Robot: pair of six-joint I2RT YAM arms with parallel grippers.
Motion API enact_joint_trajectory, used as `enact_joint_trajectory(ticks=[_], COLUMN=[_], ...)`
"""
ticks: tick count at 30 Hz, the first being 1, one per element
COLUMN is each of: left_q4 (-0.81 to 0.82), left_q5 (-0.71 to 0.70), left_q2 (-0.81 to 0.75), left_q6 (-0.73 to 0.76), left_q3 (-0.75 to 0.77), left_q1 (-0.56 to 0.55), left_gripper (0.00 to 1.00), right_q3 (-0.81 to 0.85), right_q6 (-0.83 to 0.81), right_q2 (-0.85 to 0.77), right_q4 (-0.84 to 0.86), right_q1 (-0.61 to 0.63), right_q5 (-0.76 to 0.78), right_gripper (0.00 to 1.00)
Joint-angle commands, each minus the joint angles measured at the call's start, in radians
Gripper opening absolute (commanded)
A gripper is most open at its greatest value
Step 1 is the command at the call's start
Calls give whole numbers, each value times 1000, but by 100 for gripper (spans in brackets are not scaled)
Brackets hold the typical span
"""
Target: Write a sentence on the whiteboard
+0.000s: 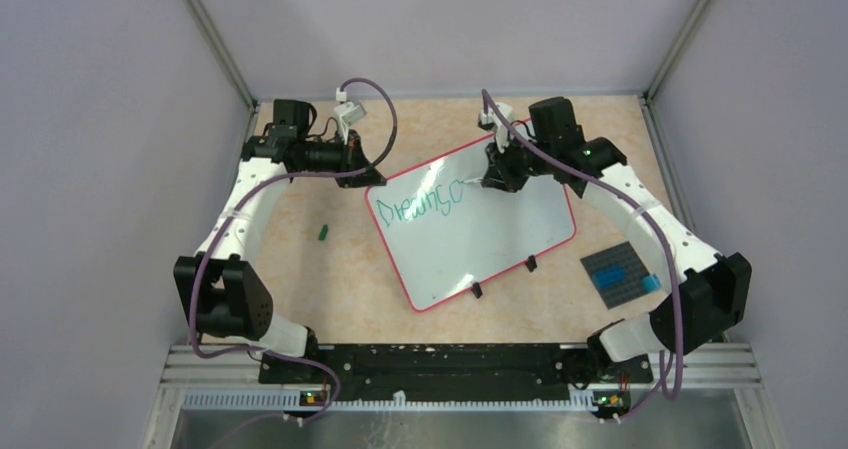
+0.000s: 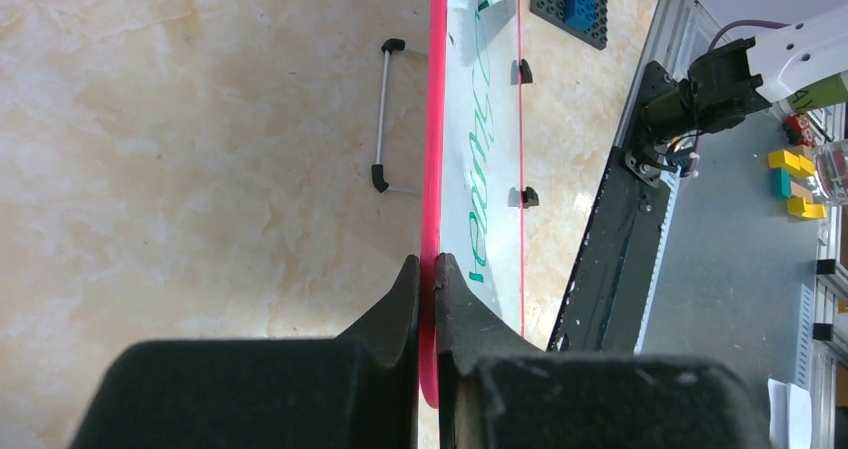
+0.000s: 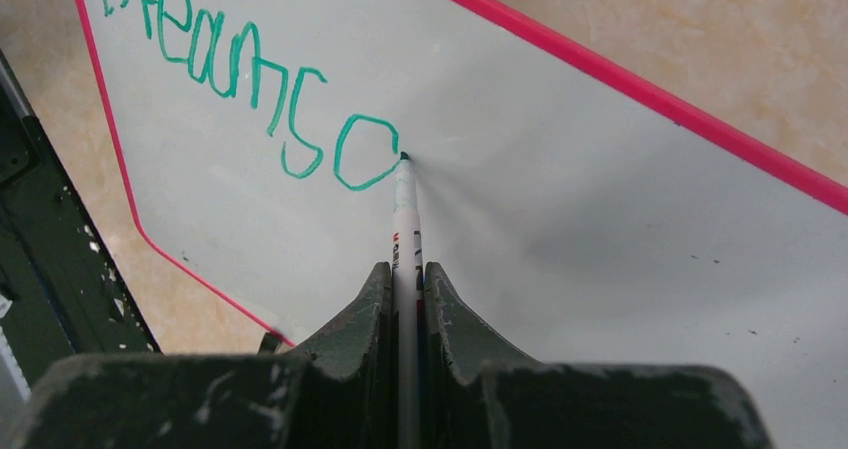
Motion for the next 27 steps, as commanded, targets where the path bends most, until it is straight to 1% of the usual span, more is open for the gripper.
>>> enact_joint_trajectory(ticks=[1, 5, 13, 20, 27], left_q4=[-50, -50, -50, -49, -50], left_q5=[-8, -11, -8, -7, -10], left_q2=[-8, -11, -9, -5, -9], left_q6=[10, 10, 10, 9, 9], left_q3=[-23, -25, -24, -22, -26], left_q1=[-38, -37, -38, -38, -39], left_gripper=[0, 0, 0, 0, 0], right_q3=[63, 57, -19, -51, -30], right_q6=[-11, -14, -20, -35, -61], right_q2=[21, 24, -5, -27, -45], right_q4=[34, 29, 17, -2, -39], right_q1=[-9, -8, -7, -7, -11], right_q5=[4, -4, -19, -16, 14], right_gripper=[0, 0, 0, 0, 0])
